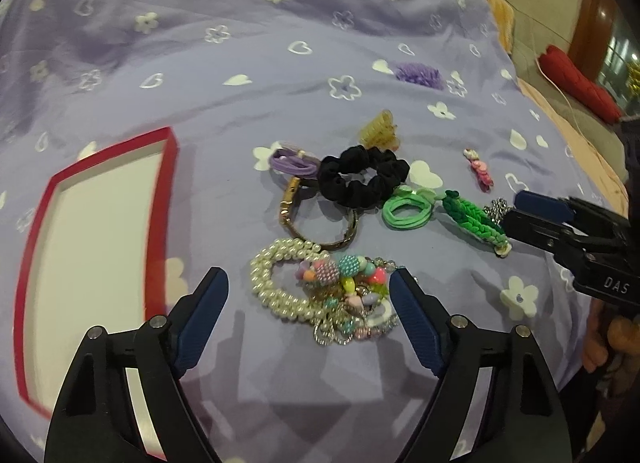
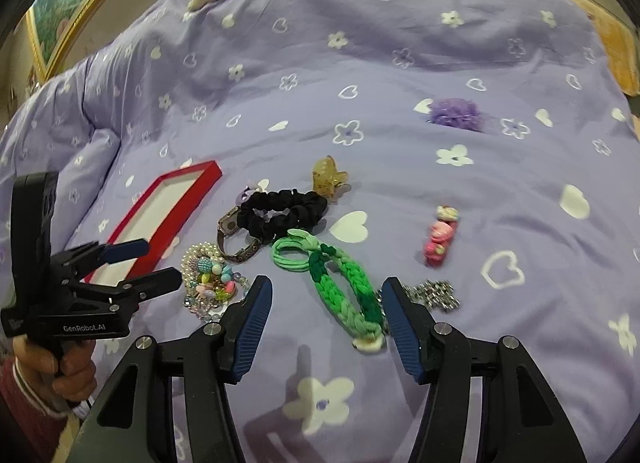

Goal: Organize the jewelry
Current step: 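Grasp the beaded bracelet with the left tool while the right tool grasps the green braided cord, then carry both items into the red box lid and open both tools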

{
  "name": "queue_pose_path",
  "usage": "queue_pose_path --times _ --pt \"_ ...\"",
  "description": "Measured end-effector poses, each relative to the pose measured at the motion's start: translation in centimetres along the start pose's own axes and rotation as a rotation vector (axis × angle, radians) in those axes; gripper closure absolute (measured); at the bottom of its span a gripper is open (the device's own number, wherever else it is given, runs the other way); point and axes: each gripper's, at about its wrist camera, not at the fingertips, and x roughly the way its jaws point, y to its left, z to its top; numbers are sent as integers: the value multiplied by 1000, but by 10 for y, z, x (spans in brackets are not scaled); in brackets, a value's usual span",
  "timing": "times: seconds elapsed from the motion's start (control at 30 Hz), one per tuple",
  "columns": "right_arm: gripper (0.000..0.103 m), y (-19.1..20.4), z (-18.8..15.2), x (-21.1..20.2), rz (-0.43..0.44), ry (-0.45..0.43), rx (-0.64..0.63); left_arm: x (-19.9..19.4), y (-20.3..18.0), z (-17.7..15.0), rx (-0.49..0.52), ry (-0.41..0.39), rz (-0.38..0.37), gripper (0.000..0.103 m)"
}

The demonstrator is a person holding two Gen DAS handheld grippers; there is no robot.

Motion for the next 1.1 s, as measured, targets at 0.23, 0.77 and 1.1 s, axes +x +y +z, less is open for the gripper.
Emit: queue_pose_path --times 0.23,0.77,1.1 --pt "50 -1 3 26 -3 49 -23 26 -7 2 58 62 -47 57" --pt "93 -10 2 31 -22 55 -18 10 3 -2 -23 27 -129 90" --pt "93 2 5 7 39 5 20 -29 9 -4 -55 -55 -135 90"
